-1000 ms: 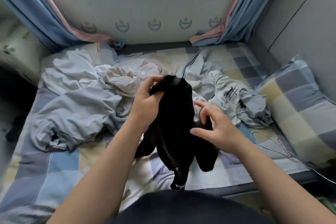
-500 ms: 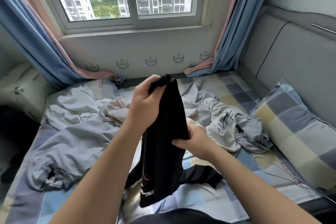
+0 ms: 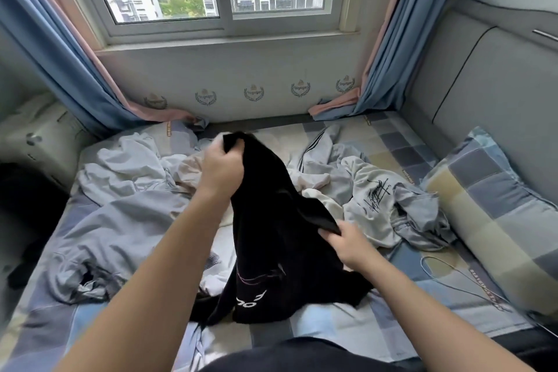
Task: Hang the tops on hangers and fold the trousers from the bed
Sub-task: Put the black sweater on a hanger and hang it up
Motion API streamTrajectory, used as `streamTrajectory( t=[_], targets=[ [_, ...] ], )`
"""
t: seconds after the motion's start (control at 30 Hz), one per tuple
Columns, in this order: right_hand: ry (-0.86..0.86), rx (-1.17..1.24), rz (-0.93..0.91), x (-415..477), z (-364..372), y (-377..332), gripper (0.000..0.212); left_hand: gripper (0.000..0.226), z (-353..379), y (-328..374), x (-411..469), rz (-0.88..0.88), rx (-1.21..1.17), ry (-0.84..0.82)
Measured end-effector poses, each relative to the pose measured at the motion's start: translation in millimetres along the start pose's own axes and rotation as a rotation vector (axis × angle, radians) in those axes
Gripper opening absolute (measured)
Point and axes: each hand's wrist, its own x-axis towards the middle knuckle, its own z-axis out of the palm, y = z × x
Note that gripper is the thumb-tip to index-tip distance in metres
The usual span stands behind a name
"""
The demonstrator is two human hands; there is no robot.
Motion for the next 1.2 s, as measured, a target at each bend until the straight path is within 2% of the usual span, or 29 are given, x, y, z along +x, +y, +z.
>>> streamTrajectory(
  t=[0.07,0.17,0.23,0.37,0.43,0.5,0.6,0.67,0.73,0.83,0.9,1.03,1.13,1.17,1.2],
  targets=[
    [0.003,0.055,0.009,5,-5,-17,0.031,0.017,12,-19,-13,-0.079,0.06,-0.155],
    [0.025,0.296,0.039,9,-6,-37,0.025,0.021,28,-44,-44,-0.162,0.072,-0.338],
    [0.057,0.474,0.109,9,-8,-49,0.024,0.014,35,-57,-69,-0.191,0.098,-0.378],
    [0.058,0.673,0.147,3,-21,-75,0.017,0.04,46,-65,-114,-0.207,-0.023,-0.405],
    [0.043,0.759,0.141,-1,-26,-86,0.015,0.044,54,-66,-126,-0.18,-0.004,-0.456],
    [0.014,0.817,0.132,-4,-30,-96,0.013,0.037,61,-70,-127,-0.146,0.085,-0.432],
    [0.009,0.898,0.128,-6,-38,-106,0.013,0.015,65,-73,-115,-0.099,0.136,-0.332],
    [0.039,0.959,0.127,-5,-45,-108,0.013,0.01,61,-69,-106,-0.125,0.038,-0.272],
    [0.052,1.003,0.117,-4,-53,-104,0.016,0.02,56,-59,-97,-0.237,-0.158,-0.246],
    [-0.003,0.949,0.087,-7,-58,-96,0.02,0.038,48,-40,-85,-0.395,-0.263,-0.262],
    [-0.016,0.811,0.059,-15,-52,-88,0.02,0.038,44,-29,-77,-0.476,-0.304,-0.226],
    [0.062,0.505,-0.073,-32,-25,-62,0.01,0.03,42,-9,-70,-0.619,-0.462,-0.154],
    [-0.089,0.386,-0.124,-44,1,-49,0.034,0.028,47,8,-72,-0.729,-0.615,-0.12],
    [-0.114,0.334,-0.125,-45,10,-47,0.047,0.031,50,14,-74,-0.751,-0.643,-0.131],
    [-0.068,0.279,-0.128,-42,19,-46,0.053,0.034,52,19,-76,-0.766,-0.668,-0.149]
  ],
)
